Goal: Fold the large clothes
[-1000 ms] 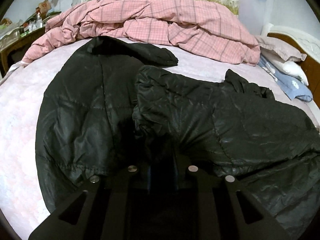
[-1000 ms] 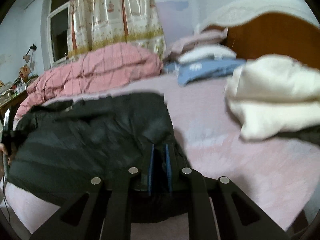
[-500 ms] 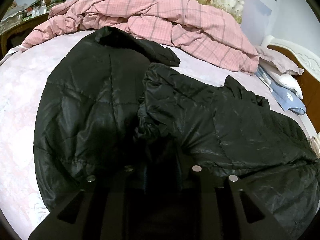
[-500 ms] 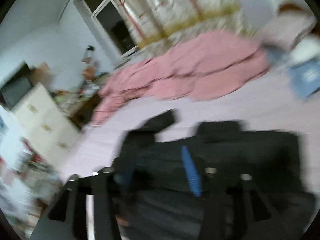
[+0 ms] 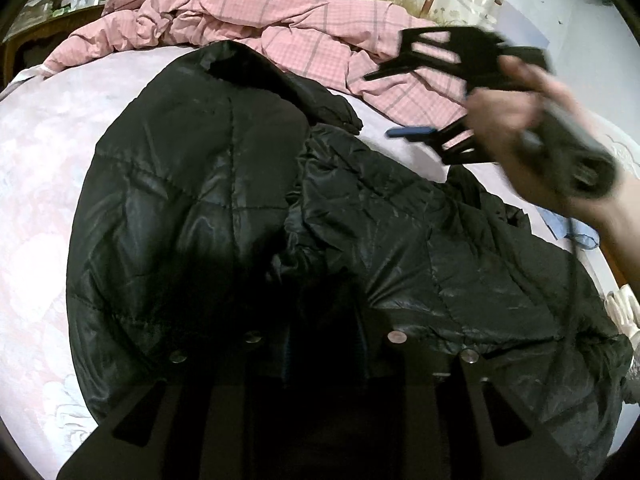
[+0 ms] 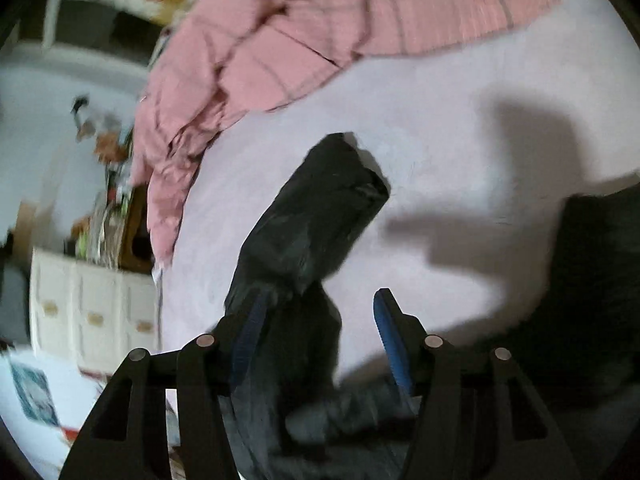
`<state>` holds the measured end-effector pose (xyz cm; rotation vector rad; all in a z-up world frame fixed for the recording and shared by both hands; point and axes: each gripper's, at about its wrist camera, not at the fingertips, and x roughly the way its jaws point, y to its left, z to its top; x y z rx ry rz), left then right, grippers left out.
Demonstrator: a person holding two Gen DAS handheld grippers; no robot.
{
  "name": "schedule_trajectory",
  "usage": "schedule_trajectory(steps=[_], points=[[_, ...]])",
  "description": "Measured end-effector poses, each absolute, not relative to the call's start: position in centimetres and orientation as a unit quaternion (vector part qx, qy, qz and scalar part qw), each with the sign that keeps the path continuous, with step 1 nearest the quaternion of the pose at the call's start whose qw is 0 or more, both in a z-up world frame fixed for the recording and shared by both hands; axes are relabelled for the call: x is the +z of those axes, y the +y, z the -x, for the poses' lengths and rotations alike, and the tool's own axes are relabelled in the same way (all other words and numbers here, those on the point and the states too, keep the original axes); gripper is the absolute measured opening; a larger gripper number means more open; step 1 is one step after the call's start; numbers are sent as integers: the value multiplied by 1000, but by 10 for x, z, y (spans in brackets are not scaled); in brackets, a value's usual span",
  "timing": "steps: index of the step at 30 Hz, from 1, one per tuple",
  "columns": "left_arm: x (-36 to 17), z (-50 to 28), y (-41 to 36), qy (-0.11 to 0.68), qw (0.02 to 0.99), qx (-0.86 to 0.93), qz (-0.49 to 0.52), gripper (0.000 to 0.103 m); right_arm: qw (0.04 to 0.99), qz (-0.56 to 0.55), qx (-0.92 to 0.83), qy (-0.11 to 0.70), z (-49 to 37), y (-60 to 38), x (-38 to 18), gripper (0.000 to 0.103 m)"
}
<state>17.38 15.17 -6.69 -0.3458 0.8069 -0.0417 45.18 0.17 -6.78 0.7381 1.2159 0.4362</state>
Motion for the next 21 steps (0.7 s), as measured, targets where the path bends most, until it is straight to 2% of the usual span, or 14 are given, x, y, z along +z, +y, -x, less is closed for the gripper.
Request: schedule_trajectory(steps=[6, 11, 12, 13, 14, 18, 21], points=[[-67, -174, 152, 389, 904, -22, 175, 26, 713, -381, 165, 565, -490, 20, -109, 68], [-70, -174, 157, 391, 902, -27, 183, 26, 743, -312, 196, 558, -510, 48, -115, 67], [-70, -174, 157, 390, 902, -28, 184, 26, 752, -304, 198, 550, -511, 51, -114, 58], [-70, -174, 157, 390, 902, -29, 186, 26, 755, -292, 201, 552, -512, 53, -113, 14], [-70, -174, 158, 390, 901, -30, 187, 26, 754, -279, 206, 558, -512, 57, -111, 2], [-71, -175, 158, 390, 901, -28, 185, 26, 841, -157, 202, 476, -483, 59, -46, 3], [-70, -176, 157, 390, 901, -27, 185, 26, 869, -115, 214, 431, -453, 41, 16, 3]])
